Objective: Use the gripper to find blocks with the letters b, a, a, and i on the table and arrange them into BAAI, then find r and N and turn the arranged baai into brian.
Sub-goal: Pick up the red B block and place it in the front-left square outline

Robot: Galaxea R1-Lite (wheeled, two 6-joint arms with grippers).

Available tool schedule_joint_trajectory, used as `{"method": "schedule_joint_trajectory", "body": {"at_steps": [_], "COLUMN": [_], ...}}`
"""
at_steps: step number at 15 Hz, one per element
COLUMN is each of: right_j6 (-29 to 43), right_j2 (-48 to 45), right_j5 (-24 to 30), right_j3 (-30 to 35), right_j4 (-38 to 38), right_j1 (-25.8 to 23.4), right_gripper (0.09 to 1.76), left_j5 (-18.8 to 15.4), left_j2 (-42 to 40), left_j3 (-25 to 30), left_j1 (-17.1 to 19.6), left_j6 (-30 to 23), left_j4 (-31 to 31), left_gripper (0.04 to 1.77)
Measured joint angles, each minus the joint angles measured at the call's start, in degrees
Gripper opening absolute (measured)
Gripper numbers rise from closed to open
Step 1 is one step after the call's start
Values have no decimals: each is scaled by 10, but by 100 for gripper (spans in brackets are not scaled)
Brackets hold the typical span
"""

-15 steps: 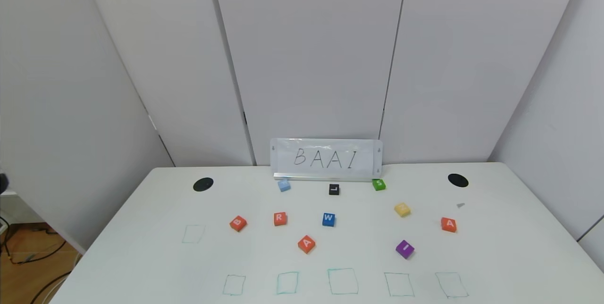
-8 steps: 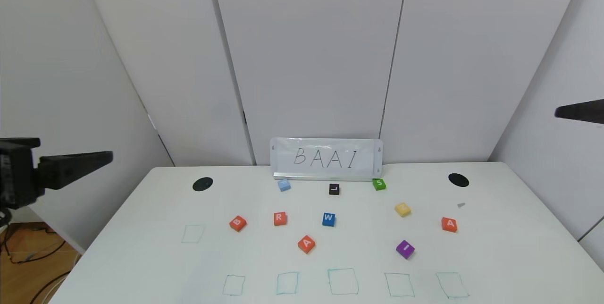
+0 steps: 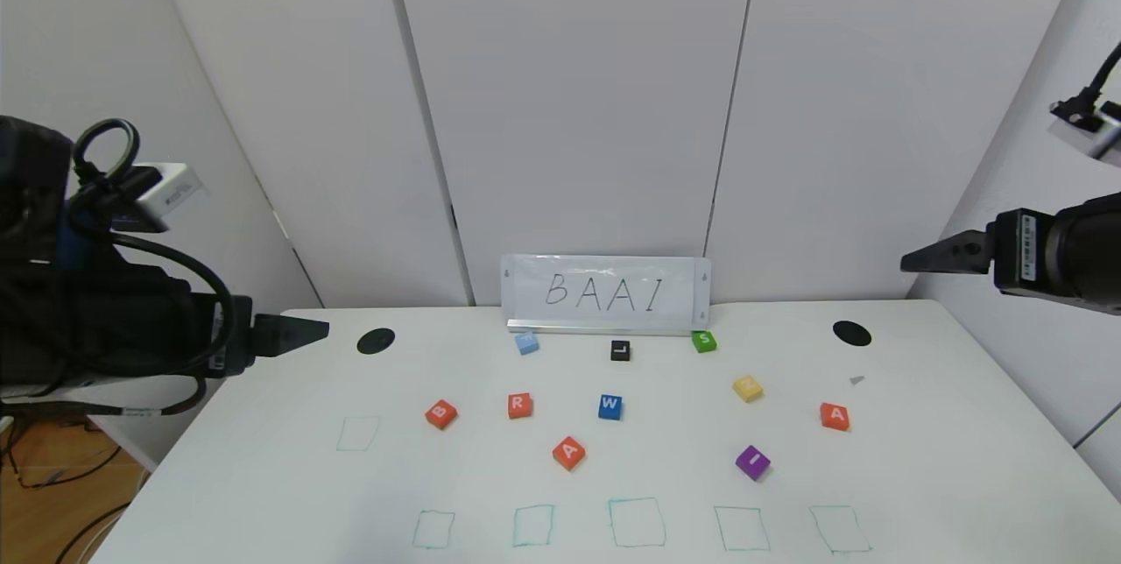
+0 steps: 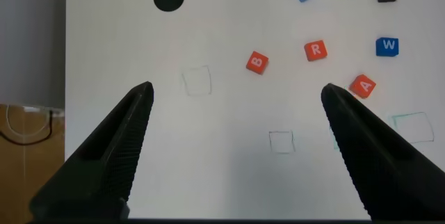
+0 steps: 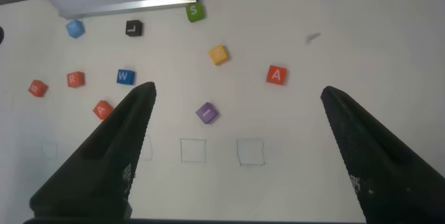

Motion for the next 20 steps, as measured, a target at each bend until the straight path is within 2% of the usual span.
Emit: {"method": "schedule_joint_trajectory", "body": {"at_steps": [3,5,7,13,17,20], "right_j6": [23,25,25,26,26,25], "right_j2": [34,52,62,71,72,72], "right_j5": [0,0,-1,0,0,0], "right_j3": [1,2,2,-1,-2,-2], "right_j4": [-3,-5,-5,-7,-7,-7], "right_j1": [9,15,20,15,12,11], "right_gripper": [171,171,171,171,171,171], "left_j5": [34,62,85,91,91,92], "left_j2": [48,78,110,203,289,345], "left_j3": [-8,-18,-39,-115,-184,-212], "left_j1": [-22,-41,-61,-96,-109,-114], "left_j6": [-34,-74,-121,-264,-401,-469], "left_j4": [3,9,43,93,126,131], "left_gripper": [172,172,172,172,172,172]}}
